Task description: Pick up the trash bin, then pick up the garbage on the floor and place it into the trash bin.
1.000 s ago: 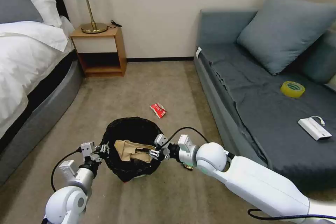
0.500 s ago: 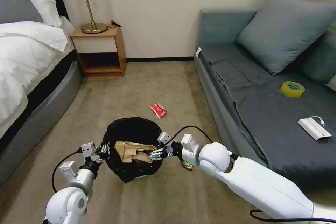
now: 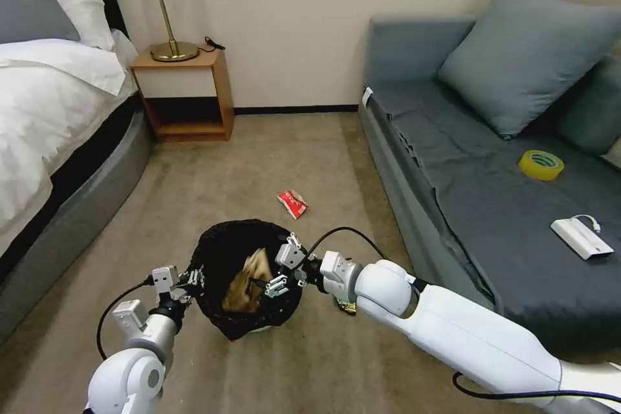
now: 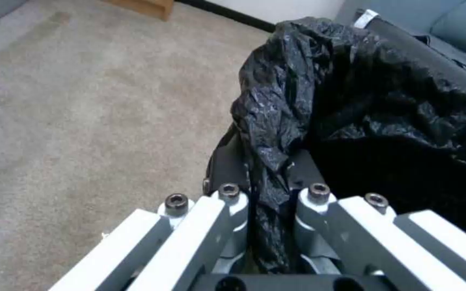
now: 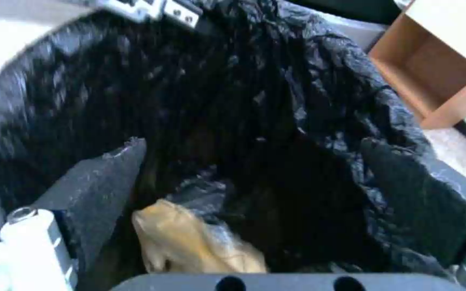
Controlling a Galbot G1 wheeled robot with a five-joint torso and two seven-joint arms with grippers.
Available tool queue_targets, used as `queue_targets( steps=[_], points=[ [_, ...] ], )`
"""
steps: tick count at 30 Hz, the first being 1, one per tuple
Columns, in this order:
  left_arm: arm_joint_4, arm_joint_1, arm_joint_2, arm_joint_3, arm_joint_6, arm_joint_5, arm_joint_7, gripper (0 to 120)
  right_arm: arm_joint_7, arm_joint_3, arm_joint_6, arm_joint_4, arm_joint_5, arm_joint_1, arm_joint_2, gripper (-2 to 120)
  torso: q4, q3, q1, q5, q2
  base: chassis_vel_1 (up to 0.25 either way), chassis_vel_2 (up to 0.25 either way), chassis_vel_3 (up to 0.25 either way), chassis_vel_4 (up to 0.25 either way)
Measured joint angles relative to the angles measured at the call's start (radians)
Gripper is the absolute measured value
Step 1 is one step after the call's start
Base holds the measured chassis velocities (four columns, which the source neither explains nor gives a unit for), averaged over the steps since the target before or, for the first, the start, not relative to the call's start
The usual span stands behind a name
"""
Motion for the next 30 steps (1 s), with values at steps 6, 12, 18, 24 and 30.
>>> queue_targets(
  steps=[6,12,18,24,30],
  points=[
    [0.003,0.000,0.002,-0.008,-0.003,-0.005,0.000,6,-0.032,0.068,0.006,-0.015,-0.018,0.008,-0.006,100,0.0002,0.000,0.000,0.0000,0.000,0.000,0.000,0.000,0.000],
    [0.010,-0.007,0.005,-0.017,-0.009,-0.013,-0.008,6,0.136,0.204,0.019,0.056,0.036,-0.093,-0.057,100,0.0000,0.000,0.000,-0.0002,0.000,0.000,0.000,0.000,0.000],
    [0.007,-0.013,-0.003,-0.026,-0.013,-0.017,-0.026,6,0.301,0.345,0.065,0.115,0.018,-0.287,-0.069,100,-0.0001,0.000,0.000,0.0001,0.000,0.000,0.000,0.000,0.000],
    [-0.001,-0.011,-0.003,-0.032,-0.017,-0.003,-0.032,6,0.346,0.567,0.092,0.230,-0.023,-0.549,-0.082,100,0.0002,0.000,0.000,0.0000,0.000,0.000,0.000,0.000,0.000],
    [-0.003,-0.011,0.000,-0.046,-0.022,0.019,-0.030,6,0.343,0.738,0.129,0.307,-0.105,-0.790,-0.064,100,-0.0003,0.000,0.000,0.0001,0.000,0.000,0.000,0.000,0.000]
  ],
)
